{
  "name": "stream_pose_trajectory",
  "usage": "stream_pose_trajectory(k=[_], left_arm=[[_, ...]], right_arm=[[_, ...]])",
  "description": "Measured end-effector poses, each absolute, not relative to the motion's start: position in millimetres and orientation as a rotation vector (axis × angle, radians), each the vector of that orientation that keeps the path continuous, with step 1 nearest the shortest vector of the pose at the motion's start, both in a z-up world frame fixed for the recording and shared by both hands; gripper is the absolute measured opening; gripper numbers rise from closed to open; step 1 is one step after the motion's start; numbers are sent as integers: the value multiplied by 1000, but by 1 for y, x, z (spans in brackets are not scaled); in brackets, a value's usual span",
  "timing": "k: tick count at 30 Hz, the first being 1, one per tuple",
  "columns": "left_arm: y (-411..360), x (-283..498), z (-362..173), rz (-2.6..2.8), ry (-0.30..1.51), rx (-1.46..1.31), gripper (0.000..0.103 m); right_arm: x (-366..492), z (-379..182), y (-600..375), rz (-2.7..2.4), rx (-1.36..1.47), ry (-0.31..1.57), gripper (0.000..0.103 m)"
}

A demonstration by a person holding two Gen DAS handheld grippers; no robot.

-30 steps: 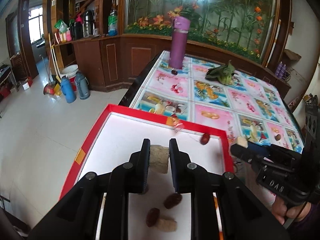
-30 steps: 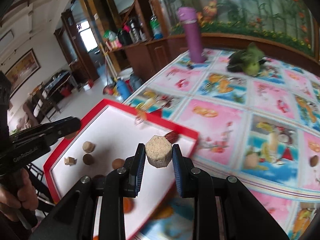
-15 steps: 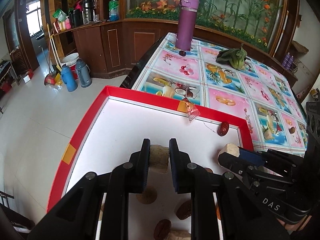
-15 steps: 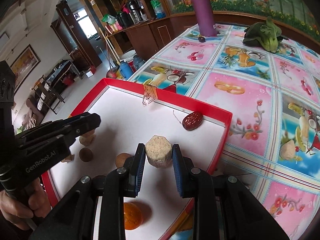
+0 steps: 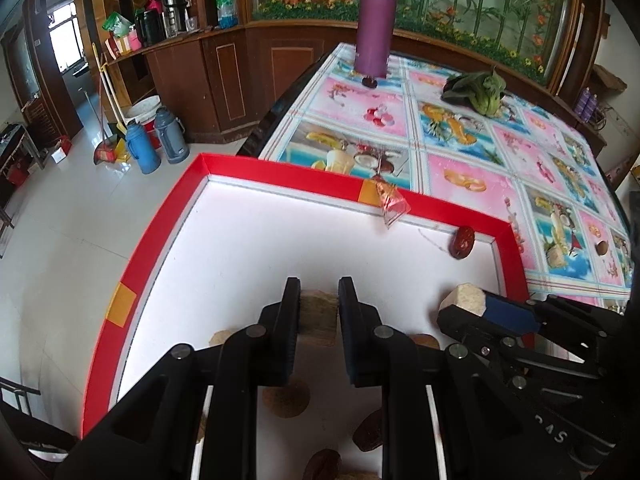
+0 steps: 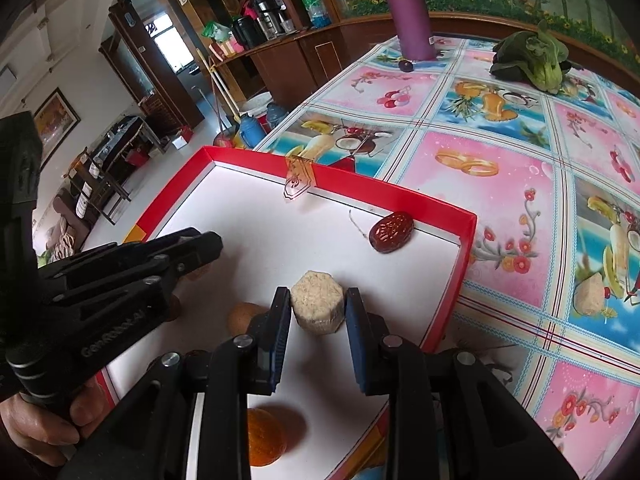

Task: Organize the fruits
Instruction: 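Carry both beige cubes over the tray and open both grippers to drop them, then grasp a brown round nut with the right gripper while the left gripper grasps another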

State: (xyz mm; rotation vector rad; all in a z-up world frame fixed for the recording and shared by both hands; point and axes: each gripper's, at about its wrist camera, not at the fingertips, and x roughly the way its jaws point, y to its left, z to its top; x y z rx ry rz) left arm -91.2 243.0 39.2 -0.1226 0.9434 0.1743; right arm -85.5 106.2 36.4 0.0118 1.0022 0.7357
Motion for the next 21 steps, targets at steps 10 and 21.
stream_pose_trajectory(k=[10,21], left_arm=[[243,-95,36,214,976,-150,63],[198,-102,81,152,878,-102,76]], right_arm=[[-86,44,99,791,44,1007,42],[-79,78,20,692,110,838,47]])
